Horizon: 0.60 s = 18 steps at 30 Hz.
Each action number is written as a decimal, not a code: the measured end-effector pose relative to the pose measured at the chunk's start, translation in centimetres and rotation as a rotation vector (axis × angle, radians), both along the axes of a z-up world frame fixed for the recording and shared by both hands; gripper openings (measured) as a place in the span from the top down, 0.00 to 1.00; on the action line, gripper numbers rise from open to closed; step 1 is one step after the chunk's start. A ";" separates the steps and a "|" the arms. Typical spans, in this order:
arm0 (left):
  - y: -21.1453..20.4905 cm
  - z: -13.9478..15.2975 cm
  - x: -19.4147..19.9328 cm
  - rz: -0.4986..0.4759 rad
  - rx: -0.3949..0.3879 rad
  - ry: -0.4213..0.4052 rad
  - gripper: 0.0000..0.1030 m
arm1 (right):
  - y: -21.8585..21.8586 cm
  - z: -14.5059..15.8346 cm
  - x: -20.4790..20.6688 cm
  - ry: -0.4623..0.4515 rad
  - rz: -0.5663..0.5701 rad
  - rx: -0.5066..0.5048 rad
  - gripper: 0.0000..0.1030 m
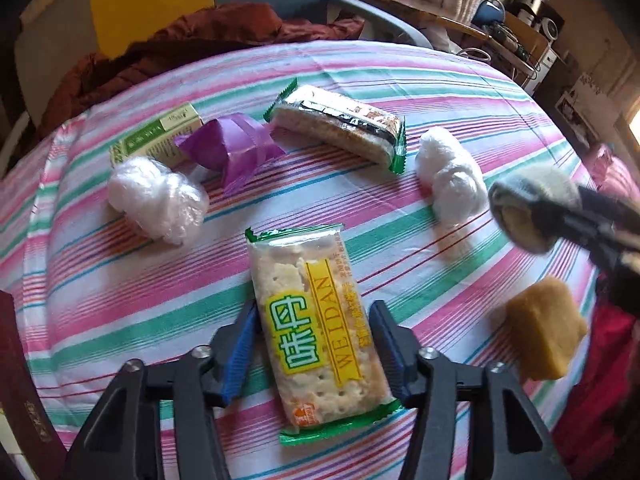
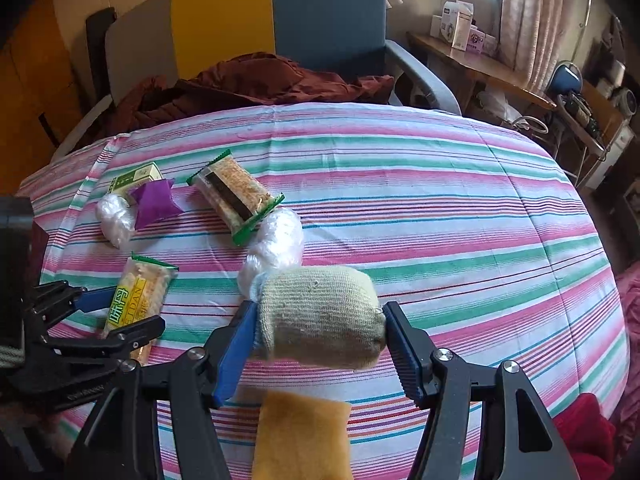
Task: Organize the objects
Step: 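Carry the cracker pack and cream sock over the gold tray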
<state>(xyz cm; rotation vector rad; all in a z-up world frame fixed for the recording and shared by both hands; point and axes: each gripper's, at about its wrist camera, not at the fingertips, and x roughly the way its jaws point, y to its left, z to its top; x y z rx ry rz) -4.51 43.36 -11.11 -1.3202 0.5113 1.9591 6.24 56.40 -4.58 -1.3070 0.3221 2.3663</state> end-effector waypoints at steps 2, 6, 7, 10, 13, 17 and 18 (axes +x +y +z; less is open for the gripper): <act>-0.9 0.2 0.2 0.000 0.010 0.009 0.54 | -0.1 0.3 0.1 0.012 0.003 0.008 0.38; -3.3 0.9 0.4 0.036 0.029 0.015 0.54 | -0.7 1.2 0.1 0.056 0.026 0.015 0.38; -4.3 1.3 0.6 0.046 0.039 0.028 0.54 | -0.9 1.3 0.0 0.065 0.034 0.014 0.38; -6.7 2.9 1.7 0.048 0.059 0.091 0.54 | -2.0 1.8 -0.2 0.100 0.076 0.008 0.38; -9.5 4.9 2.3 0.066 0.085 0.157 0.54 | -3.4 2.3 -0.5 0.130 0.124 -0.003 0.38; -12.5 7.2 2.8 0.100 0.118 0.220 0.54 | -5.7 2.8 -0.8 0.165 0.195 -0.024 0.38; -12.7 7.6 2.6 0.107 0.121 0.236 0.54 | -6.5 2.9 -1.0 0.172 0.218 -0.030 0.38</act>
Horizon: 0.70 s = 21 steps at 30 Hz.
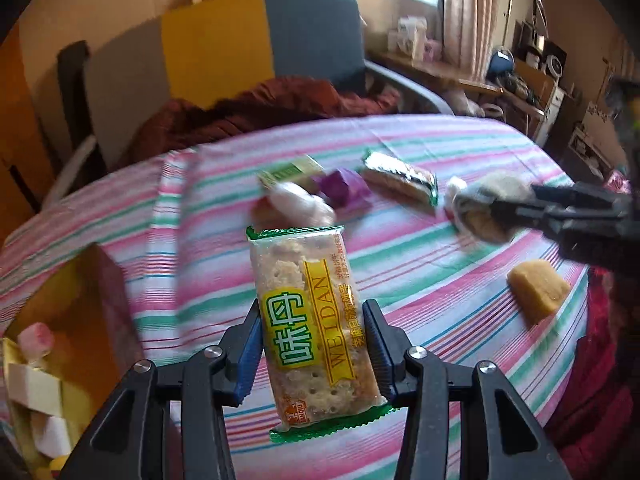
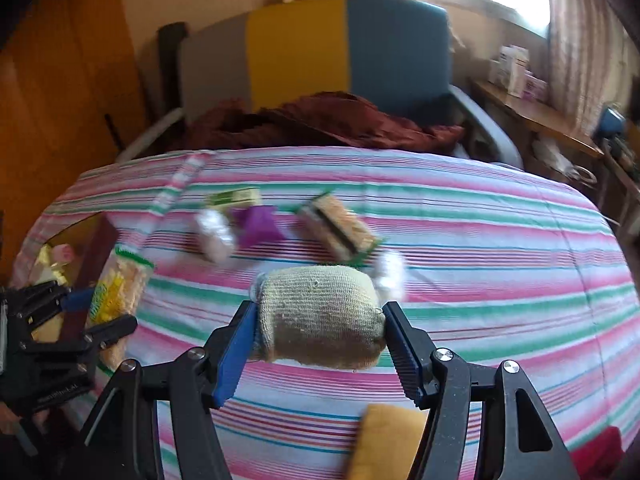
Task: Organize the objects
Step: 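Carry the cracker pack and cream sock over the gold tray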
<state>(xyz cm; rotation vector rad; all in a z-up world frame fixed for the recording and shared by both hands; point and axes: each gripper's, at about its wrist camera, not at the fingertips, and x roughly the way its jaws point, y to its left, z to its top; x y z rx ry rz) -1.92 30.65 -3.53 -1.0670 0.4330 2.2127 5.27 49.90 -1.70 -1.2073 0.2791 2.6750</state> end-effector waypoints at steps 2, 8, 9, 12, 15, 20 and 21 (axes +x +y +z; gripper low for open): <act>-1.3 0.9 0.0 0.017 0.006 0.035 0.54 | -1.4 0.0 -0.2 0.005 0.034 0.000 0.38; -5.4 2.5 -0.2 0.078 0.029 0.067 0.54 | -5.2 -0.9 -1.3 -0.021 0.117 -0.033 0.38; -5.9 2.5 -0.3 0.088 0.032 0.067 0.54 | -5.6 -1.1 -1.4 -0.024 0.122 -0.037 0.38; -7.2 2.4 -0.7 0.115 0.043 0.055 0.54 | -7.4 -1.3 -2.1 -0.036 0.151 -0.044 0.38; -9.1 2.2 -1.0 0.144 0.059 0.033 0.54 | -9.3 -1.0 -2.7 -0.033 0.175 -0.060 0.38; -12.8 2.2 -1.8 0.216 0.107 0.000 0.54 | -13.1 -0.4 -3.7 -0.014 0.231 -0.092 0.38; -13.7 2.2 -2.0 0.233 0.118 -0.006 0.54 | -14.3 -0.3 -4.1 -0.010 0.249 -0.102 0.38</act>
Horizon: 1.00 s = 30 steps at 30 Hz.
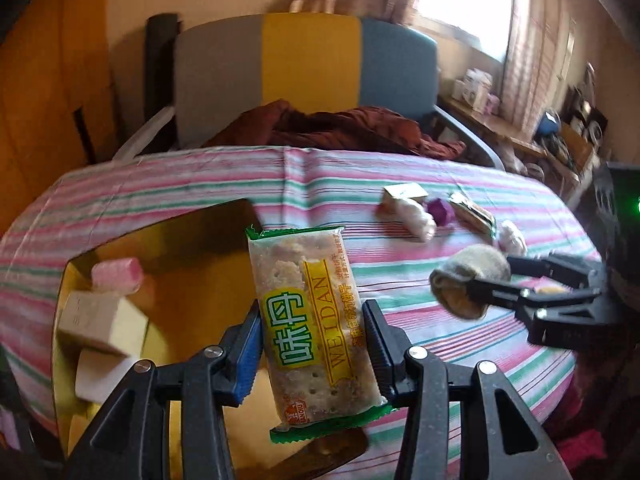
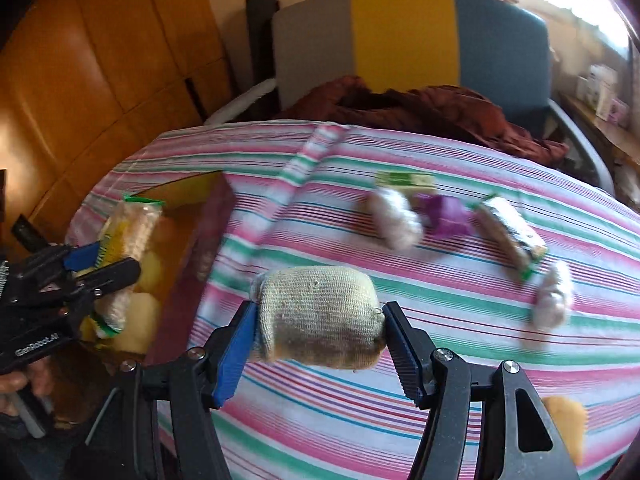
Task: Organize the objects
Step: 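Carry the cracker pack and cream sock over the gold tray, then release the cracker pack and sock into the gold tray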
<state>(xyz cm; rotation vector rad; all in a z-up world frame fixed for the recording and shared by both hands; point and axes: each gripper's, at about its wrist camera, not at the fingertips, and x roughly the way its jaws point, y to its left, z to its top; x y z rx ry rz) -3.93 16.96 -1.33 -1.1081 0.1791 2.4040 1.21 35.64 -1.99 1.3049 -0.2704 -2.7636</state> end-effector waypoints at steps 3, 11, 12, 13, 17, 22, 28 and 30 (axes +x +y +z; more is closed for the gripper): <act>-3.2 0.1 -0.6 0.062 0.035 -0.013 0.54 | -2.8 0.2 -0.9 0.005 0.049 -0.026 0.38; -11.2 0.0 -2.2 0.208 0.112 -0.037 0.54 | -10.4 1.2 -3.3 0.037 0.188 -0.042 0.38; -11.9 0.0 -2.3 0.219 0.122 -0.039 0.54 | -11.4 1.3 -3.7 0.038 0.205 -0.040 0.38; -12.8 -0.1 -2.5 0.237 0.137 -0.043 0.54 | -12.1 1.3 -4.0 0.038 0.215 -0.037 0.38; -14.2 -0.3 -3.3 0.257 0.157 -0.055 0.54 | -14.7 1.0 -5.3 0.030 0.252 -0.030 0.38; -14.3 -0.1 -4.4 0.244 0.167 -0.051 0.54 | -17.0 0.1 -6.9 0.013 0.283 -0.003 0.38; -12.6 -0.1 -7.3 0.204 0.140 -0.047 0.54 | -18.1 -0.8 -7.8 -0.004 0.291 0.025 0.38; -12.0 -0.3 -8.4 0.178 0.129 -0.055 0.53 | -18.3 -0.9 -8.3 -0.006 0.289 0.032 0.38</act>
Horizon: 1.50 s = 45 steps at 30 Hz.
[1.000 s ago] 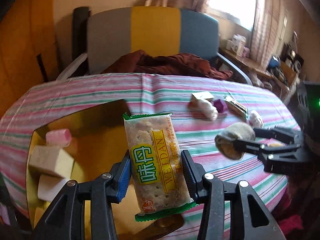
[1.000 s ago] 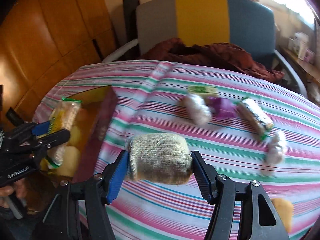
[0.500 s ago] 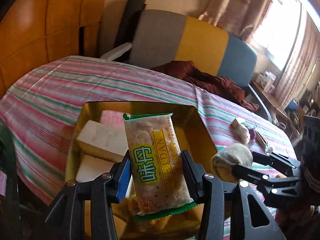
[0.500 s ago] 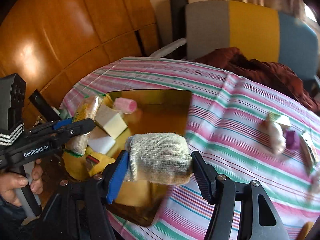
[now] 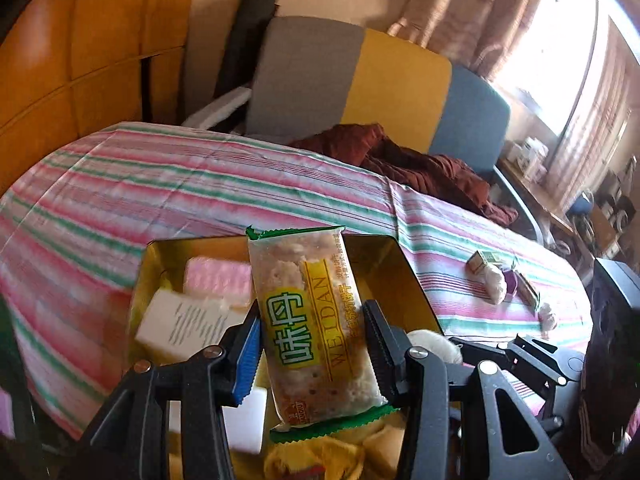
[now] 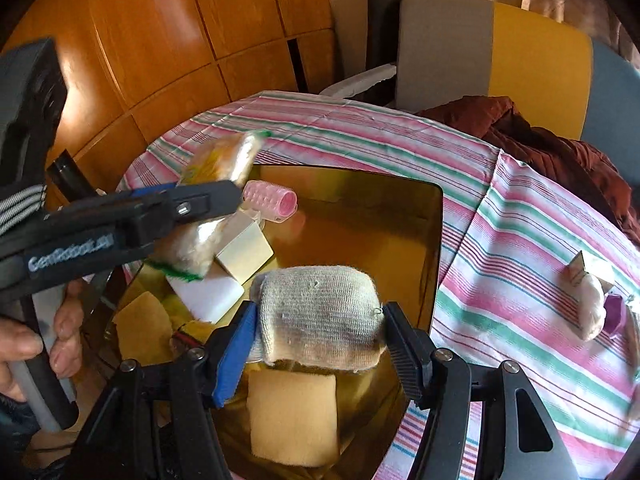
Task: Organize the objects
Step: 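Release the cracker pack and sock into the gold tray, then move both tools back toward the remaining items on the cloth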
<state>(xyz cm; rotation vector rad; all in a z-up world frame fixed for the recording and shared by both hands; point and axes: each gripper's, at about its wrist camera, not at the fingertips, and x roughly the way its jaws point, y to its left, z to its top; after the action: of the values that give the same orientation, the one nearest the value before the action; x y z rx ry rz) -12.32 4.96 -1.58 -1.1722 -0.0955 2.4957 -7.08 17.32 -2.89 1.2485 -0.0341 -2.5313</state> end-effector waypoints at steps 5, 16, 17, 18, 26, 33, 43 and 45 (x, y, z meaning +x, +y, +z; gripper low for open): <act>0.7 -0.3 -2.0 0.026 -0.035 0.003 0.51 | -0.7 -0.6 -1.5 -0.005 -0.016 -0.017 0.32; -1.8 -0.4 1.3 0.108 -0.051 0.009 0.51 | -1.2 -1.6 -0.2 -0.026 -0.009 -0.056 0.24; -1.9 -0.5 2.0 0.118 -0.065 0.011 0.51 | -1.1 -1.5 0.0 -0.026 -0.012 -0.061 0.23; -1.9 -0.6 2.3 0.120 -0.068 0.011 0.51 | -1.0 -1.4 0.2 -0.025 -0.017 -0.066 0.22; -1.9 -0.5 5.3 0.126 -0.092 0.032 0.50 | -0.4 -0.6 2.1 0.007 -0.067 -0.047 0.03; -1.5 0.0 7.1 0.124 -0.139 0.080 0.50 | 0.0 0.8 3.8 0.071 -0.113 -0.007 0.00; -0.1 1.0 8.3 0.077 -0.149 0.117 0.50 | 1.4 1.5 5.7 0.104 -0.156 0.014 0.00; 0.3 1.0 8.5 0.063 -0.149 0.117 0.50 | 2.0 1.6 6.0 0.103 -0.169 0.008 0.00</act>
<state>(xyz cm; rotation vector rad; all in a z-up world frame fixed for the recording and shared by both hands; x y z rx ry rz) -3.81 5.27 -0.54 -1.0921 0.0872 2.6590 -1.06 19.34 -1.33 1.1611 -0.1107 -2.7393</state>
